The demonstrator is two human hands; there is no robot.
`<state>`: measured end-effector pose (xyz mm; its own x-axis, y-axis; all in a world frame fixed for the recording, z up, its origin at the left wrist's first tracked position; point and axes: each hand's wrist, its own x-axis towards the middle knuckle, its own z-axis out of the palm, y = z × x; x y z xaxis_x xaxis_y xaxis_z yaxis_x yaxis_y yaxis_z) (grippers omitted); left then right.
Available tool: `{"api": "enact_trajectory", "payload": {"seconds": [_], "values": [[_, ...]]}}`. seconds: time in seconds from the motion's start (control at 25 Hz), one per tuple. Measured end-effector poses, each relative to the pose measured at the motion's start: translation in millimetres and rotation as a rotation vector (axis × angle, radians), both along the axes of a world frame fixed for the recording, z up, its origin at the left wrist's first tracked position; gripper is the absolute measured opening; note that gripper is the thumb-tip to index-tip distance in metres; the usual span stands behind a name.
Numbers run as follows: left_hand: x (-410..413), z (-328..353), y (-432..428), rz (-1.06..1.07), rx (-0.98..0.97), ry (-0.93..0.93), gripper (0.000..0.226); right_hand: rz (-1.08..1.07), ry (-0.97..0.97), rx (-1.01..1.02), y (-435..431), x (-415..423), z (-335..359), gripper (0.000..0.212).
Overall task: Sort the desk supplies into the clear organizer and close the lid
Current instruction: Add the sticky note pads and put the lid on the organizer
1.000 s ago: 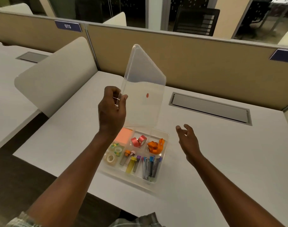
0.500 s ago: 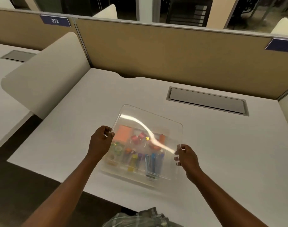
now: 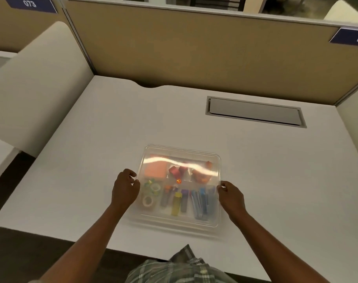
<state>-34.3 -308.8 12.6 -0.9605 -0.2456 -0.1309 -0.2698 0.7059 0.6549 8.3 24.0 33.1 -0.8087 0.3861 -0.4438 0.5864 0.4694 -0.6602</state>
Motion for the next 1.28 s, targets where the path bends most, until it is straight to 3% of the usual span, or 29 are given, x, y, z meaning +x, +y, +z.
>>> {"api": "enact_trajectory", "payload": {"seconds": [0.32,0.56,0.76,0.92,1.16,1.28], "values": [[-47.4,-2.4,5.8,-0.014,0.063,-0.054,0.028,-0.069,0.003,0.008,-4.5,-16.1,-6.9,0.030],[-111.3,3.7,19.5,0.192,0.480,-0.215,0.030,-0.253,0.081,-0.172,-2.4,-71.6,0.3,0.019],[-131.4,-4.8,28.3,0.254,0.552,-0.249,0.027,-0.397,0.028,-0.271,-3.5,-110.6,-1.4,0.035],[-138.9,-6.6,26.3,0.291,0.742,-0.270,0.010,-0.438,-0.029,-0.319,-1.5,-121.9,-9.8,0.033],[-145.4,-8.2,34.8,0.261,0.607,-0.311,0.038,-0.428,-0.109,-0.326,-1.8,-130.7,-10.0,0.043],[-143.0,-12.6,35.5,0.249,0.534,-0.284,0.051,-0.409,-0.077,-0.428,-1.7,-128.9,-11.0,0.044]]}}
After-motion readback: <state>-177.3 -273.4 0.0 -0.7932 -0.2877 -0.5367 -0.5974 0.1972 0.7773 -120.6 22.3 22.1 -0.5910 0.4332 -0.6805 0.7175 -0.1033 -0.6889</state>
